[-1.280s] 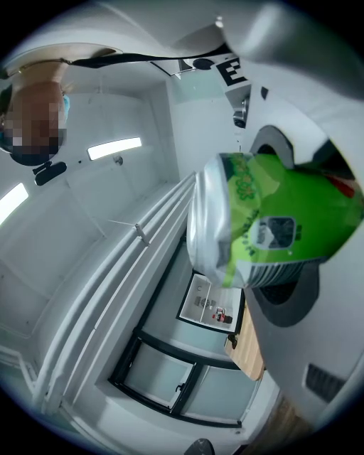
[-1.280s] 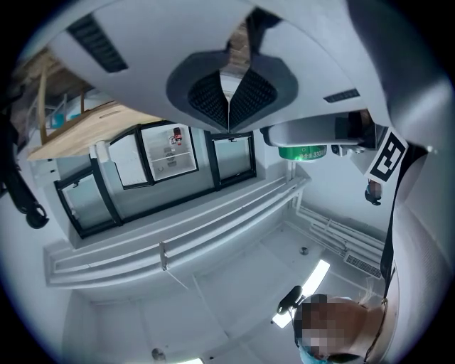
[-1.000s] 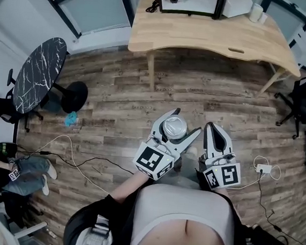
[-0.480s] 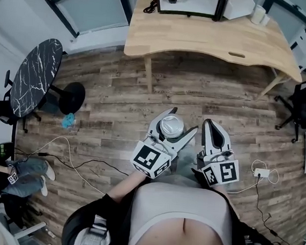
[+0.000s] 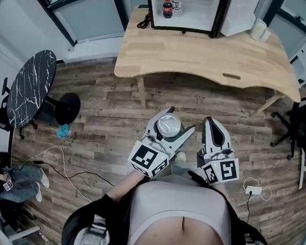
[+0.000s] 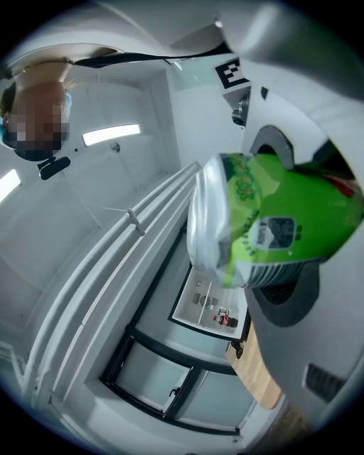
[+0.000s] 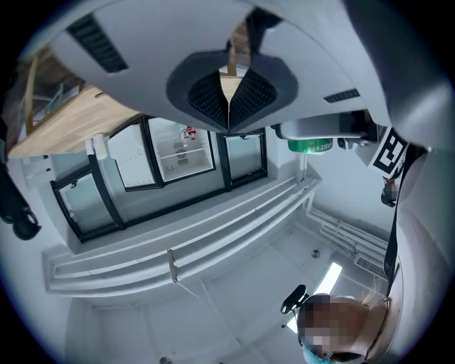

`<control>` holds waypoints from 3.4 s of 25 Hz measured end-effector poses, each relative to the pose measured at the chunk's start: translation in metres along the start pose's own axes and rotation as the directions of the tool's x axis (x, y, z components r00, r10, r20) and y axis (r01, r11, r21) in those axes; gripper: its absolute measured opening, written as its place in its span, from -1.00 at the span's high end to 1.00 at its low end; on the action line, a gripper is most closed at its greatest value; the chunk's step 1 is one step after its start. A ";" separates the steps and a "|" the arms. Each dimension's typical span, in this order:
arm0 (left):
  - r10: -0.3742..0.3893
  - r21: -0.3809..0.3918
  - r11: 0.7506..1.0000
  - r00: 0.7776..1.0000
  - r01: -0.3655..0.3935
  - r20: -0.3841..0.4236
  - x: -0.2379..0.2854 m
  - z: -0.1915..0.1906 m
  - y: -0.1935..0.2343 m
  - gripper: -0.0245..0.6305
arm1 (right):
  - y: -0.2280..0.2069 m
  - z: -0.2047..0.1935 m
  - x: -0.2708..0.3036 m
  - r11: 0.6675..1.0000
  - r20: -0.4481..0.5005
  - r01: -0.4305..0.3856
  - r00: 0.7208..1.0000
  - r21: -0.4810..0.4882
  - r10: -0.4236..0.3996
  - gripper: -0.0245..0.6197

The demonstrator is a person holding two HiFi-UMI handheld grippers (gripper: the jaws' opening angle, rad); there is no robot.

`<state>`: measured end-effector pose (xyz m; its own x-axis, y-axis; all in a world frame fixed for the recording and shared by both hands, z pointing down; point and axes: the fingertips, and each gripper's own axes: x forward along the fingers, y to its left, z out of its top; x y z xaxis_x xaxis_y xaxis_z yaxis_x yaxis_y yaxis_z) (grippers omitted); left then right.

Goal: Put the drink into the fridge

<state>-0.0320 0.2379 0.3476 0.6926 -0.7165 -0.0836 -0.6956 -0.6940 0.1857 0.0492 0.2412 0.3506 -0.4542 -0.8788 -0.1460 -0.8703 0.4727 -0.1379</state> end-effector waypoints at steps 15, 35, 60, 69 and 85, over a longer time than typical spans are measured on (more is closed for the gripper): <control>0.070 0.007 0.998 0.997 -0.070 0.017 0.099 0.003 0.028 -0.14 | -0.083 0.002 0.071 0.996 -0.001 -0.090 0.996 0.030 0.090 0.84; 0.087 0.012 0.996 0.996 -0.087 0.030 0.119 0.008 0.040 -0.14 | -0.098 0.008 0.086 0.994 0.012 -0.113 0.994 0.012 0.113 0.84; 0.071 0.023 0.997 0.997 -0.071 0.028 0.190 0.004 0.088 -0.14 | -0.154 0.003 0.145 0.996 0.025 -0.084 0.996 -0.013 0.084 0.84; 0.041 0.015 0.999 0.999 -0.041 0.029 0.248 0.015 0.153 -0.14 | -0.193 0.000 0.216 0.999 0.028 -0.045 0.999 -0.029 0.046 0.84; -0.015 0.017 1.000 1.000 0.016 -0.017 0.325 0.032 0.267 -0.14 | -0.223 -0.004 0.357 1.000 0.048 -0.007 0.999 0.004 0.007 0.84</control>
<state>0.0012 -0.1819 0.3387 0.7064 -0.7044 -0.0694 -0.6878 -0.7063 0.1679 0.0807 -0.1781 0.3333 -0.4502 -0.8715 -0.1942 -0.8665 0.4790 -0.1406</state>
